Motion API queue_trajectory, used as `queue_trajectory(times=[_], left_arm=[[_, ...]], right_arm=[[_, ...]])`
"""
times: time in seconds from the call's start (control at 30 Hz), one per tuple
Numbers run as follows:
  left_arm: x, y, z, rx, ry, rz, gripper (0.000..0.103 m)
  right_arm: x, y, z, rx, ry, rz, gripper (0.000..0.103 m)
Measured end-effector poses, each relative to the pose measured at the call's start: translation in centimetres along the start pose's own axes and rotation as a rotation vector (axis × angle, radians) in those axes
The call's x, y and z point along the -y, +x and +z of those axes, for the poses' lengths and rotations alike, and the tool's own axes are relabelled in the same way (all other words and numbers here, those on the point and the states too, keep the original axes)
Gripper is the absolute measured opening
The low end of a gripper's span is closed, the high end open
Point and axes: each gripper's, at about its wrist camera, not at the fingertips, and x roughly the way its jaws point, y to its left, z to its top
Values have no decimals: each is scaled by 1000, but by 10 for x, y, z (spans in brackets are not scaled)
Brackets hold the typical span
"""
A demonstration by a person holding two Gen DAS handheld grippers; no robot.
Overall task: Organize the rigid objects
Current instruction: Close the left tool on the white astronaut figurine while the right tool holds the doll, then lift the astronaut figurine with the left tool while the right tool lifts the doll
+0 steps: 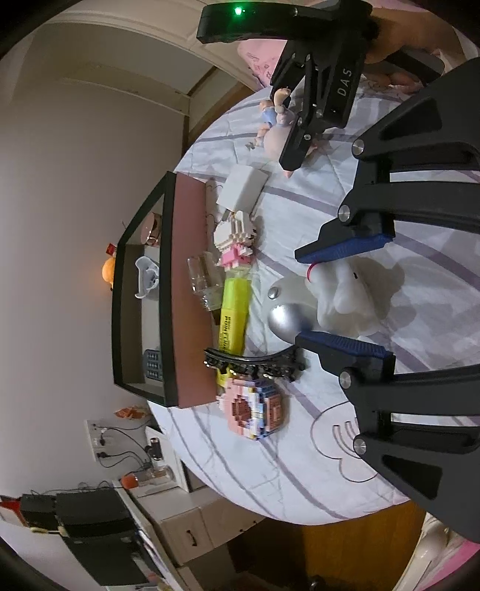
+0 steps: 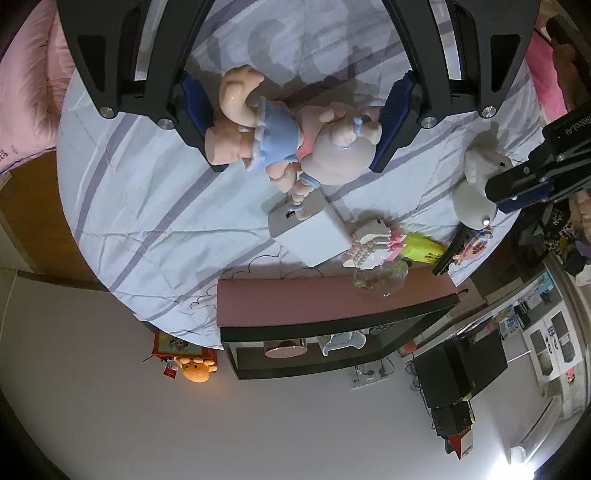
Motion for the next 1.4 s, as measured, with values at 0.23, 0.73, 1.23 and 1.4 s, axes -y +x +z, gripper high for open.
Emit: queue_trajectory(times=[0.23,0.73,1.23,1.4], left_arm=[[1,1,-6,-13,-1,13,45],[10,8,-12,-23,31,51,54],[4,-1,-5,-13,2,10,40],[3,1,-7,-11,3,8,40]], right_arm=[[2,0,-2,0,-6,17,78],[3,1,-1,5,-40,46,81],[3,-13,2,43,-45,53,78],[1,-18,10,57,-50,65,78]])
